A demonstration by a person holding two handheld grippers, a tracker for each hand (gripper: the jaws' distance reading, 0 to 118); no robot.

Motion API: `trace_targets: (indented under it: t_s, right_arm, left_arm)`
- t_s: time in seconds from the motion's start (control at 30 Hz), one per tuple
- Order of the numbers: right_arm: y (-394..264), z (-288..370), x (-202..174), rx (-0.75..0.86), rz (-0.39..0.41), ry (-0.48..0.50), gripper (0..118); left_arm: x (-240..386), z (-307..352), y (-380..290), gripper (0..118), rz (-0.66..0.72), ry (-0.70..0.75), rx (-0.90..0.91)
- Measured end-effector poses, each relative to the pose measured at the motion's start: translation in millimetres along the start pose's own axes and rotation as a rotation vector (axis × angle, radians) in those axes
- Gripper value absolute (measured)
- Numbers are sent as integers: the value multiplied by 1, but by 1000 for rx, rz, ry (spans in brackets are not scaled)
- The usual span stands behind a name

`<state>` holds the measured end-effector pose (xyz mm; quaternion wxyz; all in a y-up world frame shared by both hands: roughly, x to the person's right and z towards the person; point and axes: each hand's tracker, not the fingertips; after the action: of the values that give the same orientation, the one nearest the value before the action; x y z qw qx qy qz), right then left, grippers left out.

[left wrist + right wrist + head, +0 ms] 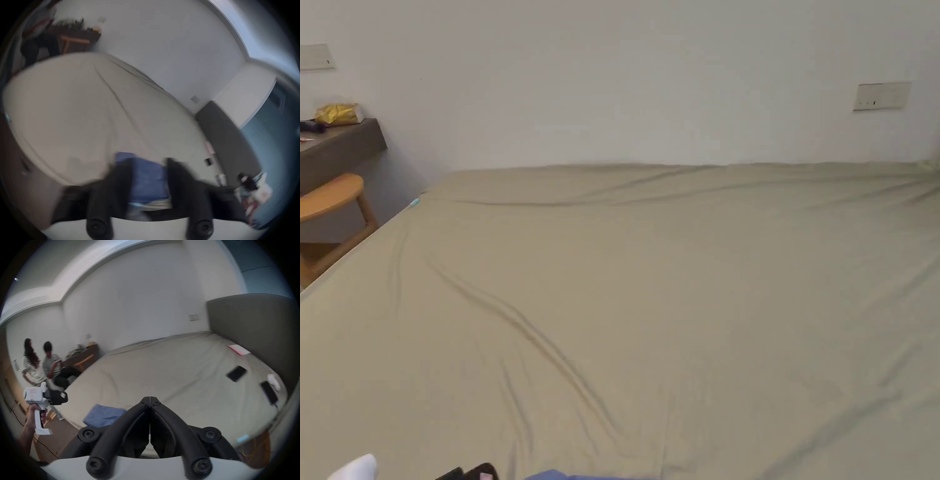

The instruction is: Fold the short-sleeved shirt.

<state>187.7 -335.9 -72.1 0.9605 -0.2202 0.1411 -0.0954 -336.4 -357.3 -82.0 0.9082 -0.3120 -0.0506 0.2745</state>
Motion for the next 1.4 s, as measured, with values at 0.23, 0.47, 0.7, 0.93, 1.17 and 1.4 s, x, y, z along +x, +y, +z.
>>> trace_targets:
  t_s: [0.23, 0.47, 0.7, 0.93, 1.17, 1.4]
  right_arm:
    - [-34, -152, -89, -239, -47, 358, 1]
    - [-162, -286, -131, -696, 4, 304, 1]
    - [-156, -271, -84, -595, -272, 415, 2]
    - [-162, -275, -78, -574, -292, 453, 2]
    - [-166, -275, -74, -560, -333, 462, 2]
    - [-157, -276, -81, -595, -376, 452, 3]
  left_arm:
    - [-38, 27, -29, 0, 68, 152, -16]
    - [-41, 17, -21, 2, 34, 141, -37]
    - [-57, -57, -2, 110, 14, 93, -199]
    - [-76, -184, -10, 110, 42, -127, -518]
    - [-66, -225, -25, 112, 147, -235, -629]
    - [-85, -210, -24, 46, -59, -115, -614]
